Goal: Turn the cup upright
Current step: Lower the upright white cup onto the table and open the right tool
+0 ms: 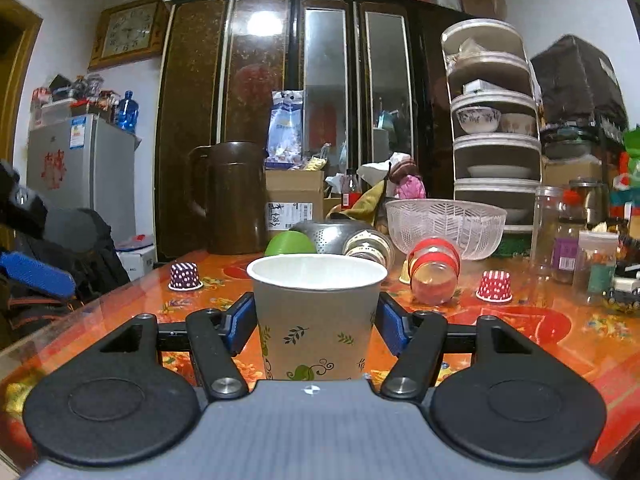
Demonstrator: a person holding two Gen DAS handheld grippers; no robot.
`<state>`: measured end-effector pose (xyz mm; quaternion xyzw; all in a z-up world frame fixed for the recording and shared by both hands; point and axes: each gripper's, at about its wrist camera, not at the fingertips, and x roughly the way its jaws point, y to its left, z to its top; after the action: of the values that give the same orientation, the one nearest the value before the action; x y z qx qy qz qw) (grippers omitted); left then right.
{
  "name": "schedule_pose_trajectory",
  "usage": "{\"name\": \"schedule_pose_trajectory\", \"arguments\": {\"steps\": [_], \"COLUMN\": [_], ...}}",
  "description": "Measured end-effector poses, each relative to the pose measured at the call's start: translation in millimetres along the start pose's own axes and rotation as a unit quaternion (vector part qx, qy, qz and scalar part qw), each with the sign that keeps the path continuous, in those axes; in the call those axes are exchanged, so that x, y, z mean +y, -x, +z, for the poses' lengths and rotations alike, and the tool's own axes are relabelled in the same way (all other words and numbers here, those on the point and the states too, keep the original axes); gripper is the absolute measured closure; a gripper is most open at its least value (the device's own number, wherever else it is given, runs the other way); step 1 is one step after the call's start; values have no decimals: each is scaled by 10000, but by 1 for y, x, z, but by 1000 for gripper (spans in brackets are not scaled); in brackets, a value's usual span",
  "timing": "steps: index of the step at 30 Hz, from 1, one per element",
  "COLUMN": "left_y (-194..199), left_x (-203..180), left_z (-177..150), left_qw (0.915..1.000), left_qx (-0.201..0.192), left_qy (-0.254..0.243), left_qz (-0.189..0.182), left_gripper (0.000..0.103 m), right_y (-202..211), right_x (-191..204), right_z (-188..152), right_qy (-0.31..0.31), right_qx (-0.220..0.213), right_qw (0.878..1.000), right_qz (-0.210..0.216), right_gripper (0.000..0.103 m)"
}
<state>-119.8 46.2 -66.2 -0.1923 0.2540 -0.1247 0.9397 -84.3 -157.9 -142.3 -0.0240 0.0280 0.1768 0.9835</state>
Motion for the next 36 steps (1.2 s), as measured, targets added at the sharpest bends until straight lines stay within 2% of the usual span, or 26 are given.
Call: {"name": "schedule_pose_trajectory", "arguments": {"steps": [7, 21, 26, 30, 34, 36], "left_y": [-1, -1, -2, -4, -2, 0], "left_x": [1, 0, 0, 0, 0, -1], "left_z": [-3, -7, -8, -8, -9, -10], "left_qw": [10000, 10000, 10000, 9999, 10000, 9999], "left_qx": [13, 28, 38, 59, 18, -71], "left_qy": [48, 46, 27, 32, 16, -16], "left_qz": [19, 30, 59, 84, 97, 73], "left_gripper": [14, 14, 14, 14, 14, 8], "right_y": [-3, -3, -3, -3, -4, -4], "right_x": [6, 4, 5, 5, 5, 5], "right_z": [0, -3, -4, -6, -6, -6], "right_qy": [182, 83, 84, 24, 29, 48], "right_qx": [25, 40, 25, 85, 152, 179], "right_qw": [9998, 9999, 9999, 10000, 9999, 9998], "right_qz": [-119, -120, -104, -43, 16, 20], "right_gripper": [39, 37, 24, 23, 13, 8]}}
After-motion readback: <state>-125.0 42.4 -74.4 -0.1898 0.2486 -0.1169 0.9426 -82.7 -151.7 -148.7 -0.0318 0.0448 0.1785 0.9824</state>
